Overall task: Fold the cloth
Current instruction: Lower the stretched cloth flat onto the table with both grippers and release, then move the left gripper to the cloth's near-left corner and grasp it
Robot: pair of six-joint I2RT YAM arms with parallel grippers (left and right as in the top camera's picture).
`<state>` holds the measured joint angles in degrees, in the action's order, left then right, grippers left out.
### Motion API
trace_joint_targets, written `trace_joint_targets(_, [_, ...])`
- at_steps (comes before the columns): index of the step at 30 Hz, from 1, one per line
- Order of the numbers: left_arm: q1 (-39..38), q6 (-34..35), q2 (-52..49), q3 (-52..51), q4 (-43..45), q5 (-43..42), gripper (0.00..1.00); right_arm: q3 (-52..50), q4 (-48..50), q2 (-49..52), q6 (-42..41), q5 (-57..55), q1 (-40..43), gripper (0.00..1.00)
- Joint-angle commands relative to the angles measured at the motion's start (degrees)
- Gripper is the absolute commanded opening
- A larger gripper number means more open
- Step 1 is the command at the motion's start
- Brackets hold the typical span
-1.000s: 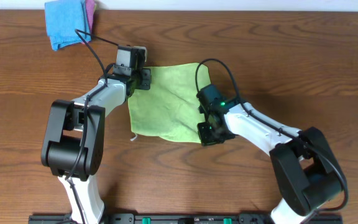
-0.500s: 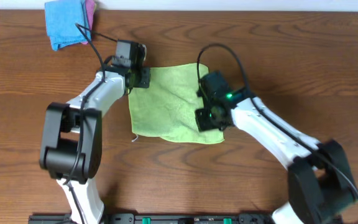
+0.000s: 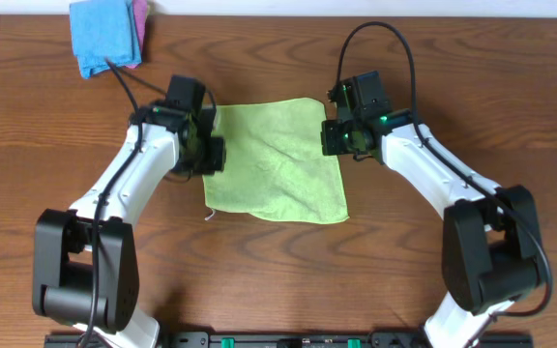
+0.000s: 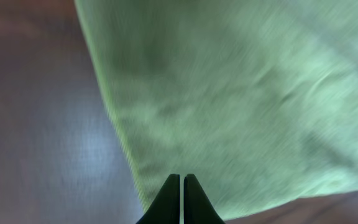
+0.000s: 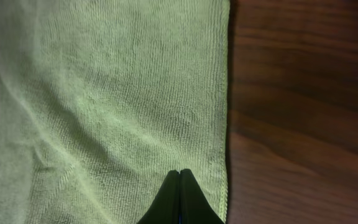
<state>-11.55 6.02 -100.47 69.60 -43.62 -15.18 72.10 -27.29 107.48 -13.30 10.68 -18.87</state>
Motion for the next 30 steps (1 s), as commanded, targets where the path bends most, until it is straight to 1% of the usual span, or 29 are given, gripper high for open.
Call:
trace_joint_targets(1, [1.64, 0.46, 4.83, -2.25, -0.83, -1.03, 0.06, 2.93, 0.42, -0.48, 1.84, 3.80, 0.04, 0.01])
trace_joint_targets(4, [4.00, 0.44, 9.03, -5.60, -1.97, -1.38, 0.06, 3.30, -0.90, -0.50, 1.84, 5.29, 0.04, 0.01])
trace_joint_targets(5, [5.03, 0.39, 10.47, -7.04, -2.14, -2.03, 0.06, 3.43, -1.70, -0.50, 2.03, 5.84, 0.04, 0.04])
trace_joint_targets(6, [6.27, 0.39, 11.91, -8.66, -2.01, -3.21, 0.06, 3.74, -2.71, -0.50, 3.08, 6.38, 0.11, 0.09])
trace_joint_targets(7, [7.67, 0.26, 13.31, -10.23, -1.68, -5.22, 0.06, 4.26, -4.04, -0.57, 4.07, 6.32, 0.20, 0.24])
trace_joint_targets(8, [9.16, -0.79, 14.58, -11.65, -1.05, -8.48, 0.15, 5.01, -5.70, -0.68, 5.55, 6.25, 0.33, 0.42])
trace_joint_targets(9, [10.84, -1.64, 15.85, -13.03, -0.39, -12.44, 0.25, 6.08, -7.69, -0.76, 7.06, 6.25, 0.52, 0.52])
trace_joint_targets(10, [12.31, -3.13, 16.83, -14.05, 0.15, -16.52, 0.31, 7.30, -9.73, -0.79, 8.09, 6.21, 0.76, 0.63])
trace_joint_targets(13, [18.03, -6.80, 19.61, -17.53, 2.45, -32.30, 0.33, 14.99, -20.37, -1.36, 12.07, 5.33, 2.51, 0.78])
trace_joint_targets(14, [19.06, -8.07, 19.76, -18.16, 2.89, -34.47, 0.34, 17.20, -22.99, -1.51, 12.79, 4.70, 3.02, 0.88])
trace_joint_targets(15, [20.00, -9.38, 19.76, -18.84, 3.19, -36.04, 0.52, 19.96, -26.12, -1.79, 13.27, 3.87, 3.65, 0.94])
trace_joint_targets(16, [20.81, -10.69, 19.58, -19.71, 3.61, -37.03, 0.94, 23.45, -29.81, -2.14, 13.42, 2.67, 4.46, 0.99])
trace_joint_targets(17, [21.16, -11.32, 19.54, -20.31, 4.09, -37.53, 0.95, 25.70, -32.15, -2.56, 13.44, 2.01, 5.03, 0.99])
trace_joint_targets(20, [21.29, -11.61, 19.47, -21.57, 6.40, -41.20, 0.95, 32.57, -39.39, -5.14, 13.84, -0.55, 6.75, 0.99])
trace_joint_targets(23, [21.24, -10.01, 19.47, -21.57, 11.23, -44.48, 0.95, 34.71, -44.87, -10.49, 13.79, -4.39, 8.20, 0.99])
trace_joint_targets(25, [21.24, -10.51, 19.47, -21.57, 12.24, -44.37, 0.95, 34.64, -48.17, -14.56, 13.53, -7.02, 9.31, 0.99])
trace_joint_targets(26, [21.24, -11.47, 19.47, -21.57, 12.15, -43.39, 0.95, 34.40, -49.37, -16.76, 13.35, -7.69, 10.03, 0.99])
trace_joint_targets(29, [21.40, -11.15, 19.41, -21.73, 10.86, -33.35, 0.96, 30.53, -49.29, -25.86, 13.42, -7.50, 14.03, 0.99])
trace_joint_targets(30, [21.51, -11.15, 19.17, -22.01, 11.17, -32.41, 0.95, 28.35, -48.50, -28.81, 13.70, -6.97, 15.30, 0.99])
